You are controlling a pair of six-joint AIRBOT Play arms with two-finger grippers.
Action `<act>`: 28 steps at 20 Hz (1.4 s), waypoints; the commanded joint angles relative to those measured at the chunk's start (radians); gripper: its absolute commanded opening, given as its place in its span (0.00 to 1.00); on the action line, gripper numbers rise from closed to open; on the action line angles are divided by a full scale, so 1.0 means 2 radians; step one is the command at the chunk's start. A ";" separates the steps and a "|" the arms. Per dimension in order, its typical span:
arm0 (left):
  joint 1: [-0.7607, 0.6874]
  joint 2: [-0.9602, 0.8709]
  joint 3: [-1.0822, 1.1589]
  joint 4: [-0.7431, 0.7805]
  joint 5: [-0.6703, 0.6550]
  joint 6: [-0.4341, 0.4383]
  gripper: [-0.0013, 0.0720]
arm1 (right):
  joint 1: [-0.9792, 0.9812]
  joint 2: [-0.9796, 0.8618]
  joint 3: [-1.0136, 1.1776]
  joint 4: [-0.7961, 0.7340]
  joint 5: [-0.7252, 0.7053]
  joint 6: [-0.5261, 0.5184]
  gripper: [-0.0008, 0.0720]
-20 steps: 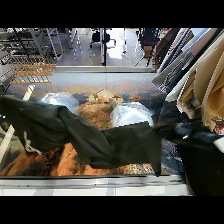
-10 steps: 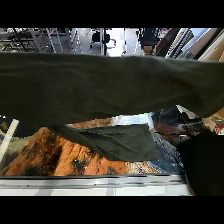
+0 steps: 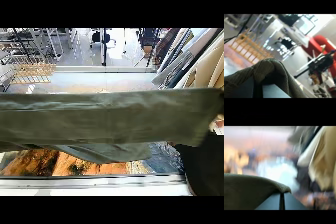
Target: Fold the clothes and pants, and hang the long-sleeved shirts on hangers.
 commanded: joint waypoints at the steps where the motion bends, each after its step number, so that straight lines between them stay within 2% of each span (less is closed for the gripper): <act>1: 0.001 -0.037 0.001 0.045 -0.036 0.002 0.04 | 0.000 -0.026 -0.037 0.052 0.105 -0.001 0.04; 3: -0.010 -0.066 0.001 0.068 -0.103 0.019 0.04 | 0.001 -0.043 -0.089 0.114 0.122 -0.002 0.04; 5: -0.035 -0.096 0.001 0.129 -0.175 0.044 0.04 | 0.001 -0.048 -0.138 0.148 0.085 -0.009 0.04; 9: -0.108 -0.148 0.000 0.182 -0.194 0.045 0.04 | 0.000 -0.058 -0.183 0.139 -0.013 -0.003 0.04; 12: -0.204 -0.202 0.000 0.241 -0.170 0.045 0.04 | 0.000 -0.125 -0.208 0.113 -0.103 0.032 0.04; 16: -0.325 -0.271 0.000 0.280 -0.069 0.031 0.04 | 0.000 -0.273 -0.205 0.130 -0.258 0.068 0.04; 18: -0.359 -0.292 0.000 0.280 -0.036 0.034 0.05 | 0.000 -0.330 -0.194 0.155 -0.282 0.069 0.04; 20: -0.367 -0.299 0.000 0.281 -0.032 0.048 0.15 | 0.000 -0.360 -0.191 0.156 -0.285 0.064 0.05; 21: -0.365 -0.299 0.000 0.284 -0.032 0.052 0.23 | 0.000 -0.366 -0.191 0.153 -0.283 0.056 0.05; 22: -0.358 -0.298 0.001 0.286 -0.033 0.055 0.31 | 0.000 -0.366 -0.191 0.153 -0.279 0.037 0.20; 23: -0.349 -0.298 0.003 0.285 -0.032 0.054 0.59 | 0.000 -0.365 -0.190 0.154 -0.272 0.025 0.42; 24: -0.340 -0.298 0.003 0.283 -0.027 0.055 0.69 | 0.000 -0.365 -0.191 0.153 -0.264 0.023 0.57; 26: -0.326 -0.298 0.003 0.283 -0.004 0.056 0.69 | 0.000 -0.365 -0.191 0.153 -0.250 0.010 0.58; 28: -0.321 -0.299 0.003 0.284 0.030 0.078 0.69 | 0.000 -0.365 -0.191 0.153 -0.239 0.000 0.60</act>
